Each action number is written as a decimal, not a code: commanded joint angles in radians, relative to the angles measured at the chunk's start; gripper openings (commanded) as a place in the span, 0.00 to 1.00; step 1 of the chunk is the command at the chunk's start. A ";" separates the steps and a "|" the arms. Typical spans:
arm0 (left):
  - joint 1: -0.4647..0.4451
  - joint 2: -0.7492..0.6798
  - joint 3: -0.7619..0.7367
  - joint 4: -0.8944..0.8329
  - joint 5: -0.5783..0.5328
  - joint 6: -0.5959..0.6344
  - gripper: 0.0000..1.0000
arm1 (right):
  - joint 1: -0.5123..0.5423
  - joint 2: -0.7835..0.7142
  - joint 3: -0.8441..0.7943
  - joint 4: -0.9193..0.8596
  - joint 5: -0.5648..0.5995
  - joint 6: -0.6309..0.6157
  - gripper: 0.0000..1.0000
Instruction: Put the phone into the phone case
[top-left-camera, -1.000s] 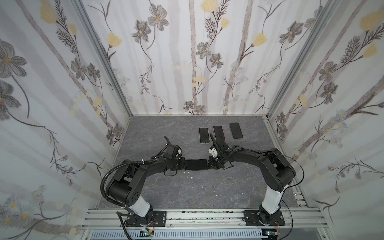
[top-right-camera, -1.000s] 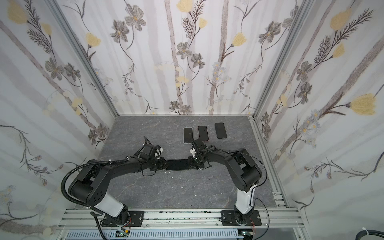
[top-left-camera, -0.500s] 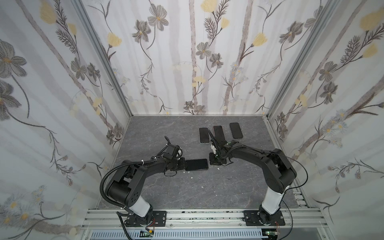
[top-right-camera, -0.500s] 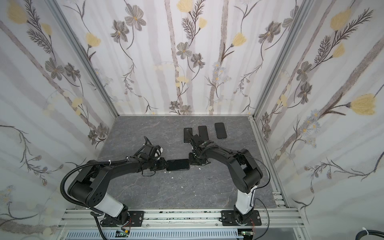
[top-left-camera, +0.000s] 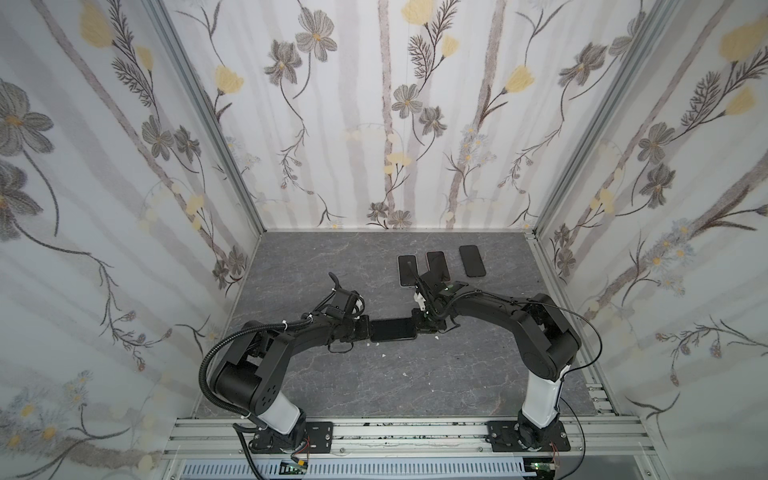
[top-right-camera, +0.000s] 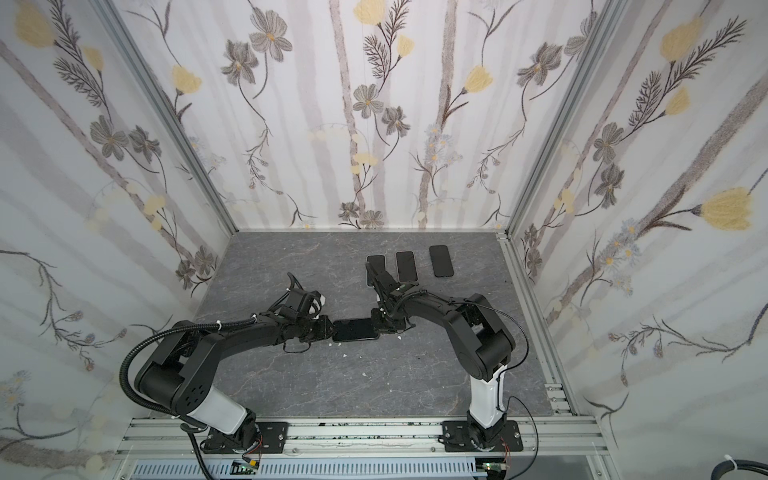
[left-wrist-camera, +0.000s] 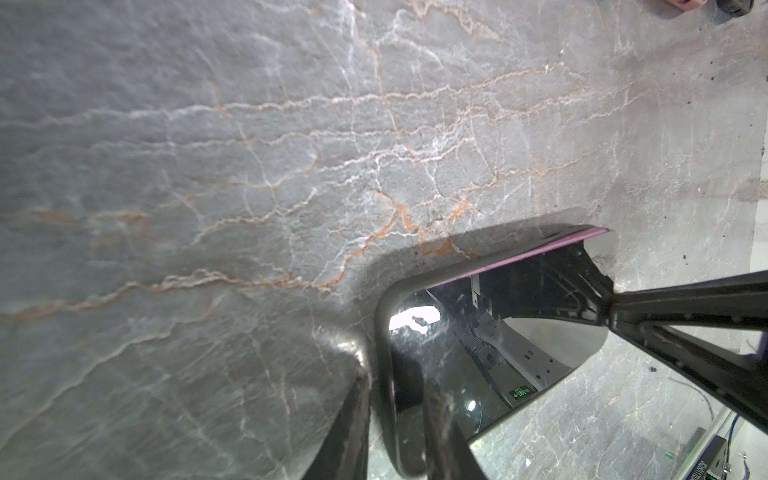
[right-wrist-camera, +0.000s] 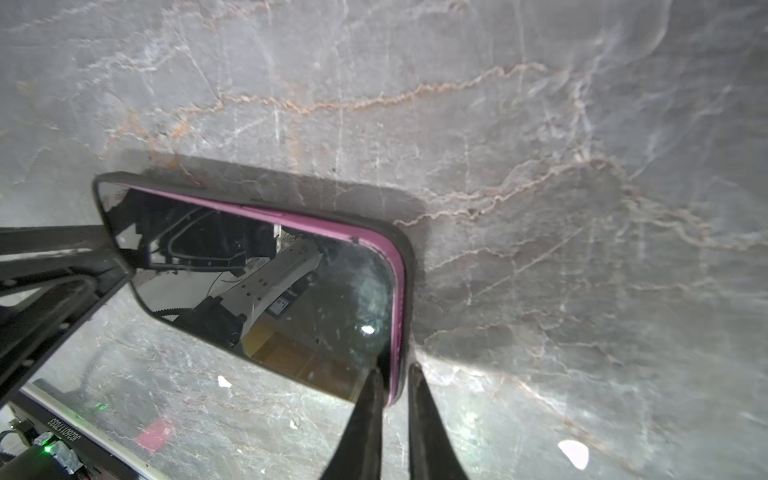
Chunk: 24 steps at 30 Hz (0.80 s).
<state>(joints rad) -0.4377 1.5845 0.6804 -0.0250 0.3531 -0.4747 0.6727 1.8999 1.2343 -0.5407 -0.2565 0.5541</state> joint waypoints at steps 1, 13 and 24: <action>0.002 0.005 -0.009 -0.084 -0.035 0.005 0.26 | 0.000 0.024 0.009 -0.016 0.010 -0.013 0.10; 0.001 0.020 -0.013 -0.072 -0.039 0.004 0.23 | 0.005 0.078 0.021 -0.085 0.135 -0.010 0.11; 0.008 -0.023 0.022 -0.085 -0.024 -0.008 0.24 | -0.009 -0.024 0.146 -0.114 0.120 -0.034 0.22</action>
<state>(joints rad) -0.4332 1.5688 0.6876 -0.0647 0.3405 -0.4751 0.6697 1.8790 1.3548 -0.6365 -0.1280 0.5407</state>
